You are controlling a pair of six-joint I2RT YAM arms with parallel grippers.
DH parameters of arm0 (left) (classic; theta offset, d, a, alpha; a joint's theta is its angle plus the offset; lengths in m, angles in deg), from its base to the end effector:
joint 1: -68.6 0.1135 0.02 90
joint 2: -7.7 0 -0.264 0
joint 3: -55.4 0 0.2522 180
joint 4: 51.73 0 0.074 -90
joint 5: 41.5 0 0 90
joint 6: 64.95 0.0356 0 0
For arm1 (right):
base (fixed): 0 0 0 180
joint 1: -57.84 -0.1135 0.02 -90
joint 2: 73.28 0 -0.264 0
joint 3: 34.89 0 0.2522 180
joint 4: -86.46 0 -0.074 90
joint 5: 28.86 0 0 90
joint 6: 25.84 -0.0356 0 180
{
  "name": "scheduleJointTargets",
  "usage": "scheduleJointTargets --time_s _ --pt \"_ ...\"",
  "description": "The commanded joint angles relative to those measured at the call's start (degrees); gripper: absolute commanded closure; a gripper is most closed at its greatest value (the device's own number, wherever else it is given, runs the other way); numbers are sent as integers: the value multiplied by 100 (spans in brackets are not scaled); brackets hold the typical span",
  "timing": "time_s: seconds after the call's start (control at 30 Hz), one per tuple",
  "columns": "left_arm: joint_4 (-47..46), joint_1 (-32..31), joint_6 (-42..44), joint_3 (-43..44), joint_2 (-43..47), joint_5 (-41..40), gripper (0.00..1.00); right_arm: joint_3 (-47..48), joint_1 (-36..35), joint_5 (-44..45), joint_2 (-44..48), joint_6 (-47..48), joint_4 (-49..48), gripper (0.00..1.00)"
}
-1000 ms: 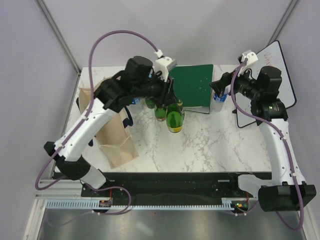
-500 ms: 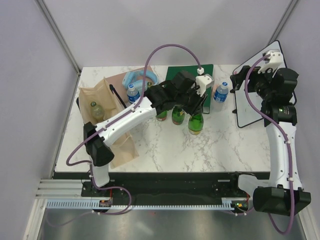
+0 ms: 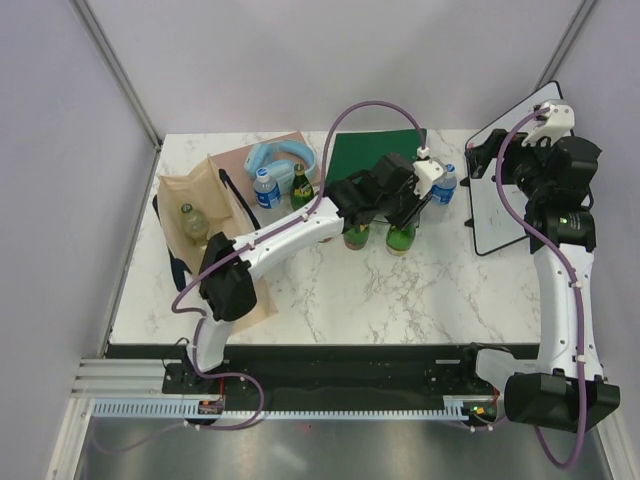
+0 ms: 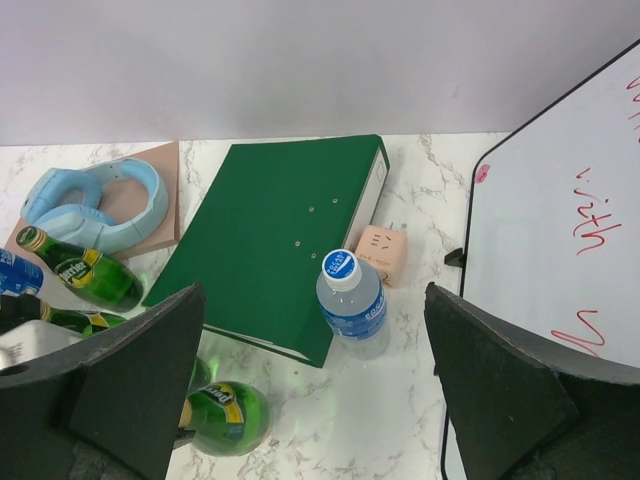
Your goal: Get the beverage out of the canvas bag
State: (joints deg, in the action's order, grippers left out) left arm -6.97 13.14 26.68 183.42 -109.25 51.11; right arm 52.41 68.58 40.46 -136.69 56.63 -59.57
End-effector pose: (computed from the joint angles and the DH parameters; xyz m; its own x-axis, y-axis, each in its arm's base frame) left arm 0.2699 -0.3949 0.3365 -0.2904 0.4720 -0.8324 0.8530 0.5220 -0.0016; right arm 0.2362 -0.0320 0.4329 -0.1924 0.1613 -0.9680 -0.1433 0.9712 0.1903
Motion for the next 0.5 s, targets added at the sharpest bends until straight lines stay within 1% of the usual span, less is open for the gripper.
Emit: scheduleJointTargets --time_s 0.0,0.13,0.3,0.37,0.4,0.43,0.47 --pt "-1210 -35 452 589 -38 -461 98 3 33 12 119 -117 -131 2" --pt "-1316 -17 602 633 -266 -639 98 -67 42 -14 119 -126 -140 2" --pt "-1307 -17 532 607 -408 -700 97 -120 42 -41 146 -126 -131 2" --pt "-1308 -17 497 563 -425 -701 92 -155 42 -32 172 -117 -131 2" --pt "-1307 -9 479 545 -426 -709 88 -164 42 -58 163 -117 -131 2" --pt "-1307 -8 444 536 -417 -727 78 -190 51 -58 163 -126 -131 2" --pt "-1307 -17 435 501 -399 -744 73 -199 51 -67 163 -126 -140 2"
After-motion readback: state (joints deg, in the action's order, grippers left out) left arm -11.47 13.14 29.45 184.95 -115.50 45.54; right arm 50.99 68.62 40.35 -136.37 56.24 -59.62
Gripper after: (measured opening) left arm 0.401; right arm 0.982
